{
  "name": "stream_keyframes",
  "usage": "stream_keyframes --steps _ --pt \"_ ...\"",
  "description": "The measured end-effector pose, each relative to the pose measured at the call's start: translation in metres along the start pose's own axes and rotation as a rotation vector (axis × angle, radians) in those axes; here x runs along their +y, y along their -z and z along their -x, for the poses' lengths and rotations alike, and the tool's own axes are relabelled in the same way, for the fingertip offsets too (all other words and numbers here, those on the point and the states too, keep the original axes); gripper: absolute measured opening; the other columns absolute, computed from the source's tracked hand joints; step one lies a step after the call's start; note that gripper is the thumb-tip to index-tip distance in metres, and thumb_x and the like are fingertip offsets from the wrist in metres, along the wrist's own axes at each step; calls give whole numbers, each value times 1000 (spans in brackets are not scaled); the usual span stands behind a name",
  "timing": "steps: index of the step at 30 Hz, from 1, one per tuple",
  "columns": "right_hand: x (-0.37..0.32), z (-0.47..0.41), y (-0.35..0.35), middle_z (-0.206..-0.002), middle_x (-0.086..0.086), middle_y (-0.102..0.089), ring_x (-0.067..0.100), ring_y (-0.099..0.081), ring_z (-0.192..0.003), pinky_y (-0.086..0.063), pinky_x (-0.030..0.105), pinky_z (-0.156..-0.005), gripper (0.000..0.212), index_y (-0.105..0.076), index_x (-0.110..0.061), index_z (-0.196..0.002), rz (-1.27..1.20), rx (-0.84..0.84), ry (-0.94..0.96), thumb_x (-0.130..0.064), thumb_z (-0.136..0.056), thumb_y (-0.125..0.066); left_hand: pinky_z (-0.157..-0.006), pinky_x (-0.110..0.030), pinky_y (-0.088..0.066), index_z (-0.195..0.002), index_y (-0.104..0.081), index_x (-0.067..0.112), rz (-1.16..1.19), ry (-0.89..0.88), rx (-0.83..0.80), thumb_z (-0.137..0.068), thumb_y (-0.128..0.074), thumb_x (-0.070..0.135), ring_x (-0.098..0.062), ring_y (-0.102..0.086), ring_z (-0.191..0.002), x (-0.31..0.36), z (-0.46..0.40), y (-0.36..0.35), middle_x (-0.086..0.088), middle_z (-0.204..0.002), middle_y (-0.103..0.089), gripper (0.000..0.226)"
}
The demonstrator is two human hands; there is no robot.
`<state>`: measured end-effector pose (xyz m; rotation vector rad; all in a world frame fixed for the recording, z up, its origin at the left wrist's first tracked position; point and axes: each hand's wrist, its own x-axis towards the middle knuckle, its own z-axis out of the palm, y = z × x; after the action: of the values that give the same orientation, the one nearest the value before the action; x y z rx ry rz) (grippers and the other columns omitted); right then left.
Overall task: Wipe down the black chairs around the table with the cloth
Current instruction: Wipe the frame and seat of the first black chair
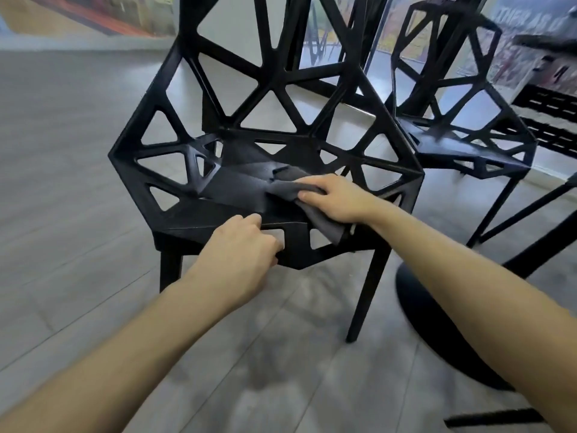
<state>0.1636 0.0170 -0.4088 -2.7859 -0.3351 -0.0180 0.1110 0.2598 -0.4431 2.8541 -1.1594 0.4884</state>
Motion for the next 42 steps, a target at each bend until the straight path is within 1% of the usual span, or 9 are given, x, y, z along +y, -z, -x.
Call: stream_keyframes --steps 6,10,12,15,19,24,28,33,42 --pt "51 -65 8 -145 15 -58 37 -49 -137 -39 41 -113 42 -64 -19 -141 283 147 -414 -27 -104 -46 -63 -29 -23 -69 -76 35 -65 58 67 -70 -93 59 -17 -31 -66 3 -1 -17 9 -58 -53 29" --pt "-6 -10 -3 -138 0 -68 24 -58 -130 -45 37 -106 45 -65 -36 -140 38 143 -199 -24 -98 -53 -66 -29 -24 -84 -79 36 -39 61 82 -81 -87 58 -14 -11 -63 6 -2 -16 5 -73 -60 24" --pt "-7 44 -10 -133 -8 -69 12 -60 -124 -45 30 -104 43 -65 -36 -140 -4 176 -28 -23 -100 -56 -63 -28 -22 -71 -78 35 -82 70 70 -67 -95 61 -16 -8 -64 7 2 -10 7 -64 -57 32" --pt "51 86 0 -135 -2 -63 22 -53 -129 -45 44 -111 42 -61 -28 -143 96 368 -103 -18 -103 -53 -55 -24 -16 -48 -67 28 -22 50 162 -31 -110 45 -13 -2 -60 7 -4 -8 5 -47 -44 49" --pt "89 66 10 -150 10 -53 36 -41 -141 -38 50 -119 38 -63 -17 -140 52 623 -417 -17 -103 -52 -55 -23 -17 -49 -68 27 -47 48 188 -30 -111 41 -17 -8 -59 10 -7 -4 2 -46 -44 49" --pt "10 82 -54 -162 8 -44 27 -20 -160 -19 54 -131 44 -58 -20 -147 -196 940 -548 -21 -103 -53 -54 -26 -16 -55 -69 24 -5 52 195 -43 -111 31 -19 -16 -62 9 4 -16 1 -53 -39 44" --pt "-9 107 -87 -165 8 -39 26 -21 -160 -14 46 -133 46 -51 -23 -153 -145 822 -337 -24 -108 -53 -53 -25 -10 -63 -76 29 63 60 209 -53 -109 30 -17 -19 -63 5 2 -20 0 -58 -42 34" --pt "67 77 -8 -165 16 -39 37 -26 -157 -24 55 -128 47 -53 -17 -153 -144 764 -571 -22 -106 -54 -57 -30 -24 -62 -73 28 8 74 247 -65 -103 32 -19 -23 -62 6 2 -25 1 -60 -43 30" --pt "20 112 -51 -168 8 -35 26 -15 -161 -18 48 -132 49 -46 -24 -158 -46 578 -363 -30 -110 -49 -61 -34 -28 -51 -61 20 36 48 119 -65 -100 22 -26 -46 -65 49 -8 -23 0 -48 -48 41"
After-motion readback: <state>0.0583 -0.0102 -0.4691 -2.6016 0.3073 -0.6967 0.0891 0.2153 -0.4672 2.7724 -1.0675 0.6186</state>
